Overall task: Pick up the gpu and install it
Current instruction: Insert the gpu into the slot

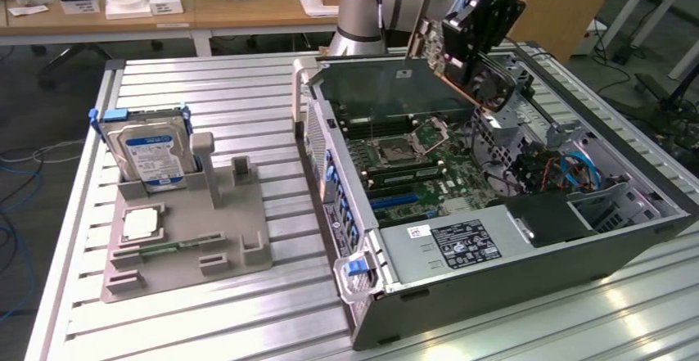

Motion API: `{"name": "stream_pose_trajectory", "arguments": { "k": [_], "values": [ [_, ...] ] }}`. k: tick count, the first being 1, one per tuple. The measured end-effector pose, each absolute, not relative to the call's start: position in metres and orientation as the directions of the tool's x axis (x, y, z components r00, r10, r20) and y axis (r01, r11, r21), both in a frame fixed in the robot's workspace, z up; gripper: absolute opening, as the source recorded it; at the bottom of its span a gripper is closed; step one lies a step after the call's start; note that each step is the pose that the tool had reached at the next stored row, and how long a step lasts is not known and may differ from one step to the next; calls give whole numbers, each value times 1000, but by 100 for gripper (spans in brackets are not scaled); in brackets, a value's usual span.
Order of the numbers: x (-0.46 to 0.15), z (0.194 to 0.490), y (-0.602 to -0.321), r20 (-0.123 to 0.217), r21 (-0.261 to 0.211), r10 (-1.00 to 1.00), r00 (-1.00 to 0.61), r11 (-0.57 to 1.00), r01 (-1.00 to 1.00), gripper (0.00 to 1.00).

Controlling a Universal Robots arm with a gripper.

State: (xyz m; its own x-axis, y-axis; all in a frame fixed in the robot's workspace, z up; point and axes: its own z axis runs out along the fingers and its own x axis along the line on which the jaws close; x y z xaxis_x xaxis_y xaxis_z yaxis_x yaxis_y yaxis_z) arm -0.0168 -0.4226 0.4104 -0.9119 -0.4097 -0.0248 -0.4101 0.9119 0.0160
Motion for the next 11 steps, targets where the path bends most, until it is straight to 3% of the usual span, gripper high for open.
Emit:
{"name": "stream_pose_trajectory", "arguments": {
  "k": [11],
  "values": [
    [-17,410,-423,-25,16,-527,-849,849,-527,28]
  ]
}}
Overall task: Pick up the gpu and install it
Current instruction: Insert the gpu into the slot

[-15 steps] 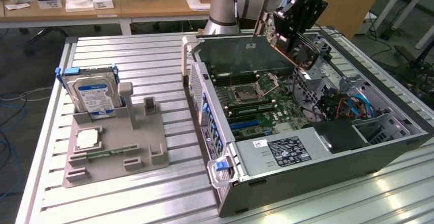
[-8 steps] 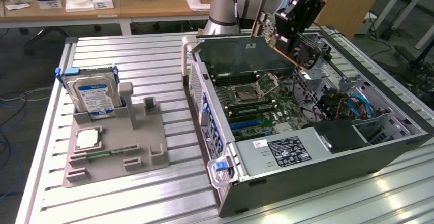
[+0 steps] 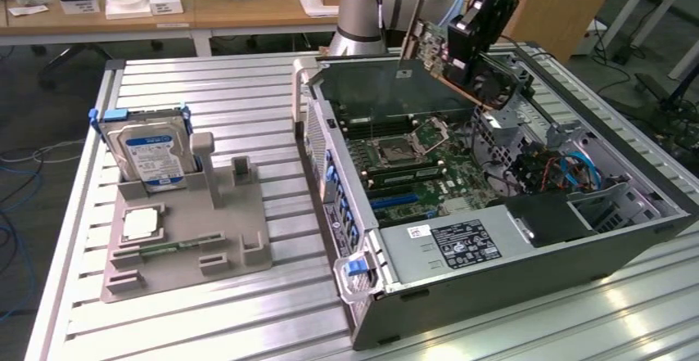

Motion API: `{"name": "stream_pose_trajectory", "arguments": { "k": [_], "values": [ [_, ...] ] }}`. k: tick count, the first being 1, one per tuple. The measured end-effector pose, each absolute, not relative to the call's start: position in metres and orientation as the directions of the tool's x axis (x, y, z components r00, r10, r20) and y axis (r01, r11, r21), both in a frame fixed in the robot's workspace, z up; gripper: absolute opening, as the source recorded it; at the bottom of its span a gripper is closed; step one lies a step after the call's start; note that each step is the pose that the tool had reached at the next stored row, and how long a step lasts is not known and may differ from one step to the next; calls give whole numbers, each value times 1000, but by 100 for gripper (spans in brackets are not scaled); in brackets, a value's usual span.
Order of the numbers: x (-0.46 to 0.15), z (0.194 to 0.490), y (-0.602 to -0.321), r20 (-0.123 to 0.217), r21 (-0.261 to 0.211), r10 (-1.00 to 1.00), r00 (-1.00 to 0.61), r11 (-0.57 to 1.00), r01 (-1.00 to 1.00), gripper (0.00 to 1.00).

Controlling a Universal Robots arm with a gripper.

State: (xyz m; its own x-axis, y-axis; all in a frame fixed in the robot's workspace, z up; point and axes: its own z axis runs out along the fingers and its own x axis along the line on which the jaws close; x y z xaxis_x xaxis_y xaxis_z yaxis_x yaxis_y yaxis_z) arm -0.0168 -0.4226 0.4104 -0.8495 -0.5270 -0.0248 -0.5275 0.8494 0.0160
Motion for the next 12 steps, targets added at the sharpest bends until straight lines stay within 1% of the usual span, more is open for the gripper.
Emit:
{"name": "stream_pose_trajectory", "arguments": {
  "k": [12],
  "values": [
    [-17,410,-423,-25,16,-643,-765,765,-644,28]
  ]
}}
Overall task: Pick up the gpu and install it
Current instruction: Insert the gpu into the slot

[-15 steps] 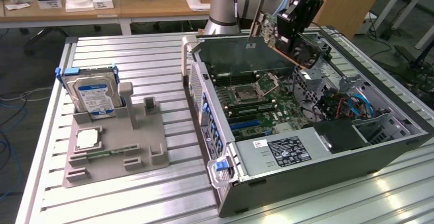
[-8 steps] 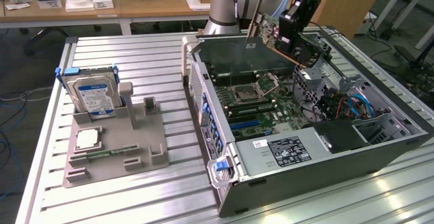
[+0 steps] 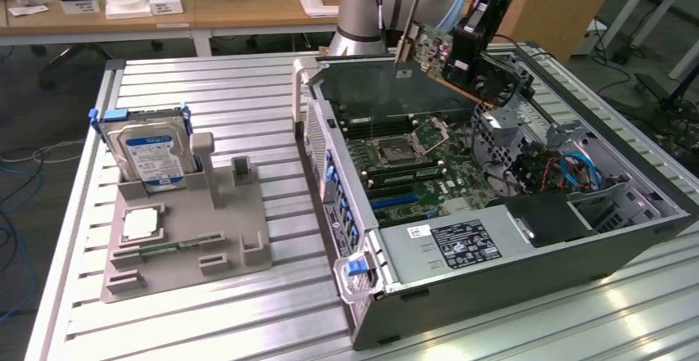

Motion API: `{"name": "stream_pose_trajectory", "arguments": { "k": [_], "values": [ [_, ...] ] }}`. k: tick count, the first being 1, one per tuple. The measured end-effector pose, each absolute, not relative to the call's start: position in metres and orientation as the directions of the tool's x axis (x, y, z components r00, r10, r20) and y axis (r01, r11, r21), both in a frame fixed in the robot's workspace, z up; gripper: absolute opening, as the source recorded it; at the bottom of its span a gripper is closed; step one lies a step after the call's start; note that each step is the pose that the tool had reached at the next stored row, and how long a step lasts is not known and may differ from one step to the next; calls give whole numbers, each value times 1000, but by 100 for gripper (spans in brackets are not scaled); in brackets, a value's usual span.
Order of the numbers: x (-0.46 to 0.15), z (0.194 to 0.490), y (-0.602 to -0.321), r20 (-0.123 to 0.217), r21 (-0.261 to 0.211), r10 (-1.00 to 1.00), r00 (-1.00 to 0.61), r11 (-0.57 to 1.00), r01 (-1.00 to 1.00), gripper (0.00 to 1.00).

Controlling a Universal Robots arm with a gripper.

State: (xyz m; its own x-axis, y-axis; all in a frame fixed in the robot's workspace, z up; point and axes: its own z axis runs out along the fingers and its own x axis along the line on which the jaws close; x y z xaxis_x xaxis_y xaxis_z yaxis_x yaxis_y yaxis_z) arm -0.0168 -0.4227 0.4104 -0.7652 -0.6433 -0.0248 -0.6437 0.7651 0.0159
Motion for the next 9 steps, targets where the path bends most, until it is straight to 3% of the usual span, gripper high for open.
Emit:
{"name": "stream_pose_trajectory", "arguments": {
  "k": [9],
  "values": [
    [-17,410,-423,-25,16,-731,-682,681,-732,28]
  ]
}}
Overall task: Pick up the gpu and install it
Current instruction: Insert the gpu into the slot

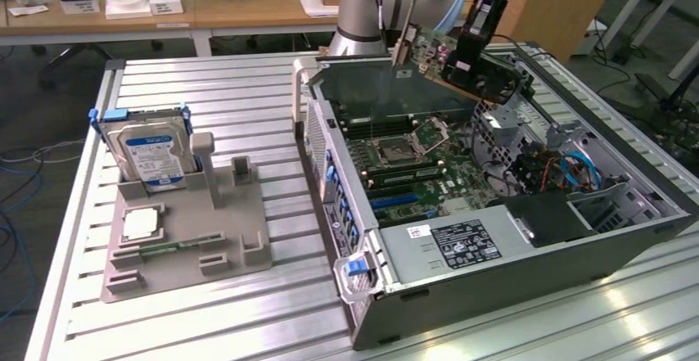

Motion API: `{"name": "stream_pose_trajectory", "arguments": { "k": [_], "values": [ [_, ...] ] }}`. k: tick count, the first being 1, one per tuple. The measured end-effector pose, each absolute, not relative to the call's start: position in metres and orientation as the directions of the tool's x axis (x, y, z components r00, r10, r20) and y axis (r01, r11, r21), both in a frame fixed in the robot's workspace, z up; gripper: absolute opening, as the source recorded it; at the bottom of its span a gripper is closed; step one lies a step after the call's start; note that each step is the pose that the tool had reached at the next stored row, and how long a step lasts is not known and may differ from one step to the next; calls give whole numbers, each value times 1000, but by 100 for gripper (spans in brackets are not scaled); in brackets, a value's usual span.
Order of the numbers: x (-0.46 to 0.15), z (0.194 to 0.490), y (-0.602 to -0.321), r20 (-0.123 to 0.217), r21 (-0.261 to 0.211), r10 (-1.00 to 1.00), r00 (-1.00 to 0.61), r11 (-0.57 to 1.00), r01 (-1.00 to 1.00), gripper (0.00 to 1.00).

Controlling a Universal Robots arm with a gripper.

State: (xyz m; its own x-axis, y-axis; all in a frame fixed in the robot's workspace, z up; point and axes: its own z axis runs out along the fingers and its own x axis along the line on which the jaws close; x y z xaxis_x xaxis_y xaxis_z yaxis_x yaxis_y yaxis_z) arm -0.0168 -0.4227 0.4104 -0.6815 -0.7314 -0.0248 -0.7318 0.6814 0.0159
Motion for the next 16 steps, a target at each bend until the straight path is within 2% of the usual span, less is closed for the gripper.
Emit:
{"name": "stream_pose_trajectory", "arguments": {
  "k": [16],
  "values": [
    [-17,408,-423,-28,10,-875,-484,483,-875,28]
  ]
}}
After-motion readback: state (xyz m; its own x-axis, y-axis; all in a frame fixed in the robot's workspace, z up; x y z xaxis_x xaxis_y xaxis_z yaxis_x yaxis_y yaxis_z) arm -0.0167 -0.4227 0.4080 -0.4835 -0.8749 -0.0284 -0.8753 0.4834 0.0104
